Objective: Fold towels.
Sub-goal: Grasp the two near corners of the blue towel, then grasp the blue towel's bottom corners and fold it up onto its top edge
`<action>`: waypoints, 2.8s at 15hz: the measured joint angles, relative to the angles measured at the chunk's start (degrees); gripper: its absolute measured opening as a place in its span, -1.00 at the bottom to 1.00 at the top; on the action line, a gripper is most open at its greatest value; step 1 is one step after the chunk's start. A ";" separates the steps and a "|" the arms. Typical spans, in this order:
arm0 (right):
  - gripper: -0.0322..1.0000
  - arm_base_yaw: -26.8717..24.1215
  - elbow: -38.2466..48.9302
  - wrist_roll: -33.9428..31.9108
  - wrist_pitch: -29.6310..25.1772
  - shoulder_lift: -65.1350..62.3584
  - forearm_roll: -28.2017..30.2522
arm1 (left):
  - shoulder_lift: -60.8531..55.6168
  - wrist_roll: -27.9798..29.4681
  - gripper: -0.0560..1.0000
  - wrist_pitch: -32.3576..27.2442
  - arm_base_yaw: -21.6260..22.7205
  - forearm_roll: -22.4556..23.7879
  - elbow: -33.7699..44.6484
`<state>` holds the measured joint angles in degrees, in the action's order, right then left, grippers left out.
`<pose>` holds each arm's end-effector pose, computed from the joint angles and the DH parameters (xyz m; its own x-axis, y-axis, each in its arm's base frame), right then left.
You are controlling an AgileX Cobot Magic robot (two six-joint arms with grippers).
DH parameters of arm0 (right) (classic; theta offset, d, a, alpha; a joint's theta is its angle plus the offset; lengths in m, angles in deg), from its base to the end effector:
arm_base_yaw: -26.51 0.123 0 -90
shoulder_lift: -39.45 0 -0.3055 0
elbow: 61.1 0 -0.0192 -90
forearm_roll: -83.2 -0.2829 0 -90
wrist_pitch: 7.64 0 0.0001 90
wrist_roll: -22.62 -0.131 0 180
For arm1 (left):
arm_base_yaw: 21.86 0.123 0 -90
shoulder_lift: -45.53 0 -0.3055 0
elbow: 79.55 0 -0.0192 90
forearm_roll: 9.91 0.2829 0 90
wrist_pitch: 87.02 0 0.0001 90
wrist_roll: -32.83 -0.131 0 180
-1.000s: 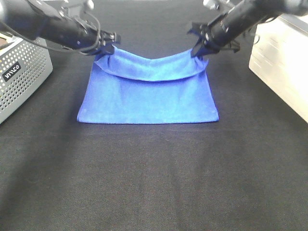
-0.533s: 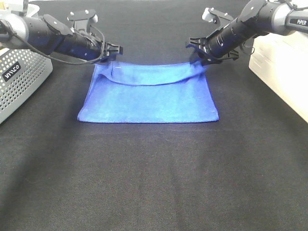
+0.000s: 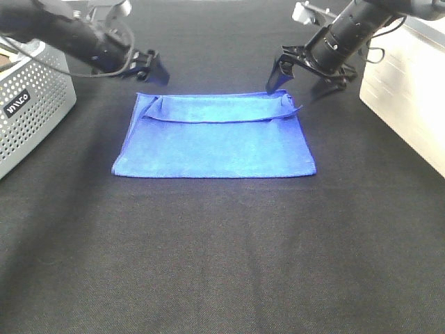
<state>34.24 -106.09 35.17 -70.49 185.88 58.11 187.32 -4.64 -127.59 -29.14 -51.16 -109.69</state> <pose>0.5613 0.1261 0.1393 -0.9399 -0.1356 -0.3134 -0.2486 0.9008 0.3560 0.5671 -0.1291 0.1292 -0.7810 0.1601 -0.6037 0.4146 0.8558 -0.3094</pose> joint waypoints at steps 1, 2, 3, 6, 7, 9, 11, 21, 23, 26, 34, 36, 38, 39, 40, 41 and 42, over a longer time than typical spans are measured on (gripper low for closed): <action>0.81 0.00 0.00 -0.92 -2.64 -0.06 0.00 | 0.06 3.67 0.74 -4.58 0.80 0.40 0.00; 0.80 0.00 0.00 -2.06 -5.50 -0.11 0.06 | 0.06 7.05 0.74 -8.48 1.60 0.52 0.00; 0.80 0.00 0.00 -2.06 -5.50 -0.11 0.06 | 0.06 7.05 0.74 -8.48 1.60 0.52 0.00; 0.68 0.00 2.75 -4.35 -6.25 -2.12 0.11 | -0.86 13.35 0.74 -16.27 2.41 0.46 2.18; 0.64 0.00 5.39 -4.35 -6.25 -3.44 0.80 | -2.12 14.44 0.74 -15.41 2.41 0.29 4.98; 0.61 0.00 14.73 -4.01 -6.13 -7.91 2.81 | -7.10 17.42 0.74 -10.31 2.41 0.06 16.67; 0.61 0.00 18.56 -3.44 -4.81 -9.63 2.86 | -7.96 17.59 0.74 -9.28 2.41 0.11 19.37; 0.58 0.00 24.75 4.18 3.38 -5.96 -3.90 | -4.64 20.00 0.74 -1.26 0.06 -0.92 20.68; 0.53 0.00 24.75 4.81 3.55 -5.21 -5.84 | -4.30 20.86 0.74 -1.09 0.06 -1.66 20.68; 0.18 0.00 24.75 4.87 5.16 -3.90 -9.22 | -2.98 20.97 0.49 0.00 -1.15 -4.41 20.63; -0.94 0.00 24.81 -0.74 4.64 -5.10 -2.81 | -3.21 24.18 -0.82 -4.01 -2.52 2.29 21.54; -0.94 0.00 28.82 -1.43 3.84 -9.00 -2.75 | -7.10 25.21 -0.82 -4.93 -2.52 6.07 25.27; -0.94 0.11 37.30 -1.20 6.07 -13.06 -4.24 | -10.94 25.38 -0.82 -5.50 -2.52 6.82 30.88; -0.94 0.17 42.86 -0.80 8.14 -14.78 -5.21 | -12.83 25.38 -0.82 -5.44 -2.58 6.88 34.09; -0.94 0.17 47.96 0.06 9.97 -16.56 -6.19 | -14.44 25.27 -0.82 -5.16 -2.64 6.88 37.47; -0.94 0.17 51.28 1.20 11.57 -17.76 -7.22 | -16.10 25.27 -0.82 -4.53 -2.69 6.82 40.97; -0.94 0.17 51.28 1.20 11.57 -17.76 -7.22 | -16.10 25.27 -0.82 -4.53 -2.69 6.82 40.97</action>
<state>34.41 -54.81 36.37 -58.92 168.12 50.89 171.22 20.62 -132.11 -31.83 -44.34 -68.73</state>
